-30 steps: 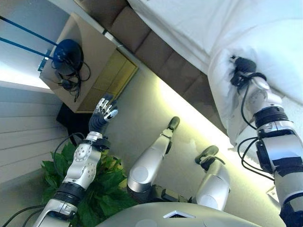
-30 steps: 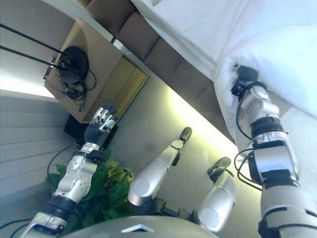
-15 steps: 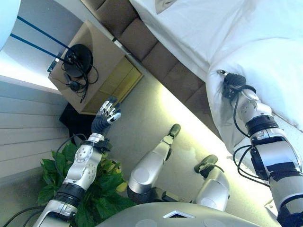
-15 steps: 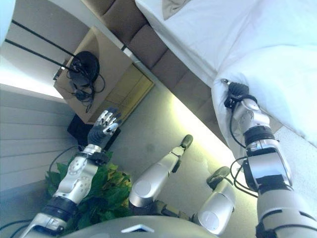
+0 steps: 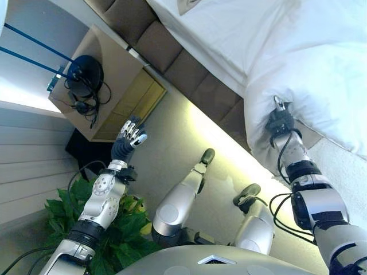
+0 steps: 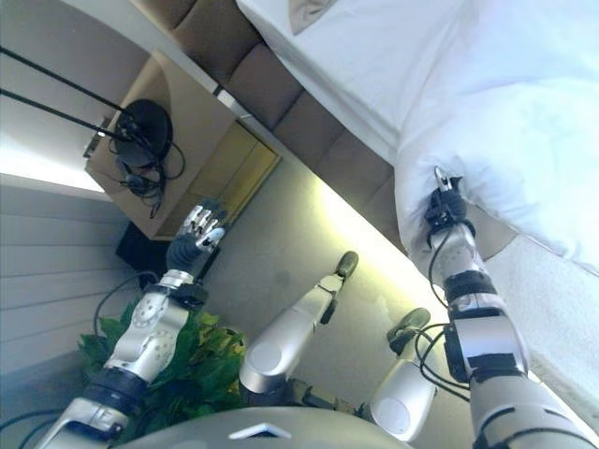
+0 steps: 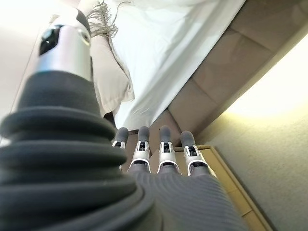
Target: Make the bed neatly
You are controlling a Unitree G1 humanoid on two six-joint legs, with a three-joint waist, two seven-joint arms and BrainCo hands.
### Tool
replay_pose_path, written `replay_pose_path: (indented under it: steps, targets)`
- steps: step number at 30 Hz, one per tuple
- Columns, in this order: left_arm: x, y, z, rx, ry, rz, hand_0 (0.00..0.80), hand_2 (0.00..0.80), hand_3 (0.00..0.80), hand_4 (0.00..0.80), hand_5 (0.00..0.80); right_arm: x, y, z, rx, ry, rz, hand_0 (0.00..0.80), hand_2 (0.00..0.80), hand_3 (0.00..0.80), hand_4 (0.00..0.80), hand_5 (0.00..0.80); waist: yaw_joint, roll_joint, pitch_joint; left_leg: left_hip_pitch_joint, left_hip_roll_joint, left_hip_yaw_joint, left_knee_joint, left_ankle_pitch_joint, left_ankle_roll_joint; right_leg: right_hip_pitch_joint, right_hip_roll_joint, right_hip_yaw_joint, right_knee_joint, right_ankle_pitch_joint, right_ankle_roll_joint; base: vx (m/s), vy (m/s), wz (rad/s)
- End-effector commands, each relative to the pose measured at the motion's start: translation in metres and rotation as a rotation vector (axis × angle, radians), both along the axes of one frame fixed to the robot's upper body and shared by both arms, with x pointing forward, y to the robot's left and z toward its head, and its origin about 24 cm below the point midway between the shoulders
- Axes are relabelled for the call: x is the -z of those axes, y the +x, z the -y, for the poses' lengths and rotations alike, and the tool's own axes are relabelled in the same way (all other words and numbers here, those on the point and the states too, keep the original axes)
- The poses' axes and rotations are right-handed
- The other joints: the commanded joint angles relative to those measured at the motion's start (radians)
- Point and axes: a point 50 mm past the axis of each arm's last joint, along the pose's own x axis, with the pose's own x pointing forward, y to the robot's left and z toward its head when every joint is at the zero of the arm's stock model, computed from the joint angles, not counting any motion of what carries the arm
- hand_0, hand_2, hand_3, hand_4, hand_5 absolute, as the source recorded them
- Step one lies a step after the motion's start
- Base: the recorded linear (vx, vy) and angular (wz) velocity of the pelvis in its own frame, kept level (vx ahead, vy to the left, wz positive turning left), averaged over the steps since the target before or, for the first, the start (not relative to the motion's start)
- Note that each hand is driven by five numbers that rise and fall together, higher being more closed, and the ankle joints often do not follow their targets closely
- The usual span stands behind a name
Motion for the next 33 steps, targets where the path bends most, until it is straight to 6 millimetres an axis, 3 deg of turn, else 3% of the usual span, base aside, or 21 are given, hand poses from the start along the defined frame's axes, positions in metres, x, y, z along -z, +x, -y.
replay_pose_path:
  steps: [1,9,11,12,17,18,20,24,33]
  targets:
    - [-0.015,0.005,-0.004,-0.044,0.003,0.109,0.000,0.000,0.000,0.000,0.000,-0.018,-0.009,0.038,0.194,0.091,0.184,0.000,0.000,0.000,0.000,0.000,-0.011,-0.002,0.051,-0.042,-0.008,0.039,0.095,-0.059,0.003,0.064,-0.062,0.069,-0.125,0.200,0.091,-0.044,0.022,-0.02]
    - [-0.016,0.005,-0.007,-0.067,-0.020,0.127,0.000,0.000,0.000,0.000,0.000,-0.006,-0.029,0.066,0.332,0.201,0.273,0.000,0.000,0.000,0.000,0.000,-0.033,0.013,0.077,-0.081,-0.003,0.057,0.115,-0.062,0.003,0.009,-0.054,0.089,-0.092,0.187,0.089,-0.039,0.022,-0.10]
    - [-0.016,0.003,-0.008,-0.066,-0.019,0.132,0.000,0.000,0.000,0.000,0.000,-0.004,-0.035,0.073,0.347,0.226,0.326,0.000,0.000,0.000,0.000,0.000,-0.036,0.018,0.086,-0.092,-0.002,0.064,0.108,-0.034,0.005,0.001,-0.052,0.080,-0.103,0.211,0.080,-0.072,0.019,-0.13]
    - [-0.016,0.002,-0.008,-0.068,-0.018,0.134,0.000,0.000,0.000,0.000,0.000,-0.004,-0.038,0.076,0.355,0.239,0.361,0.000,0.000,0.000,0.000,0.000,-0.039,0.013,0.085,-0.082,-0.001,0.061,0.109,-0.058,0.000,0.009,-0.049,0.088,-0.104,0.191,0.091,-0.015,-0.002,-0.17]
    - [-0.016,0.000,-0.018,-0.085,-0.018,0.138,0.000,0.000,0.000,0.000,0.000,-0.011,-0.049,0.095,0.417,0.307,0.526,0.000,0.000,0.000,0.000,0.000,-0.052,0.017,0.094,-0.093,0.007,0.074,0.094,-0.028,0.000,-0.002,-0.048,0.080,-0.124,0.219,0.084,-0.019,0.005,-0.08]
    - [-0.017,0.000,-0.019,-0.085,-0.019,0.138,0.000,0.000,0.000,0.000,0.000,-0.012,-0.050,0.098,0.421,0.305,0.532,0.000,0.000,0.000,0.000,0.000,-0.054,0.014,0.089,-0.085,0.008,0.071,0.093,-0.050,-0.004,0.003,-0.045,0.090,-0.122,0.199,0.095,-0.021,0.018,-0.07]
    - [-0.018,0.000,-0.019,-0.080,-0.013,0.141,0.000,0.000,0.000,0.000,0.000,-0.017,-0.053,0.106,0.421,0.288,0.532,0.000,0.000,0.000,0.000,0.000,-0.052,0.022,0.096,-0.097,0.008,0.075,0.090,-0.024,0.000,-0.012,-0.047,0.082,-0.124,0.221,0.088,-0.013,0.007,-0.06]
    - [-0.016,-0.002,-0.020,-0.074,-0.003,0.132,0.000,0.000,0.000,0.000,0.000,-0.036,-0.049,0.117,0.402,0.261,0.569,0.000,0.000,0.000,0.000,0.000,-0.045,0.021,0.095,-0.092,0.007,0.067,0.090,-0.046,-0.006,-0.011,-0.048,0.088,-0.116,0.200,0.098,0.022,-0.011,0.00]
    - [-0.017,-0.004,-0.026,-0.063,0.018,0.146,0.000,0.000,0.000,0.000,0.000,-0.074,-0.033,0.124,0.365,0.318,0.649,0.000,0.000,0.000,0.000,0.000,-0.034,0.018,0.099,-0.090,0.015,0.065,0.050,-0.023,-0.013,-0.019,-0.046,0.079,-0.141,0.217,0.105,0.000,0.000,0.00]
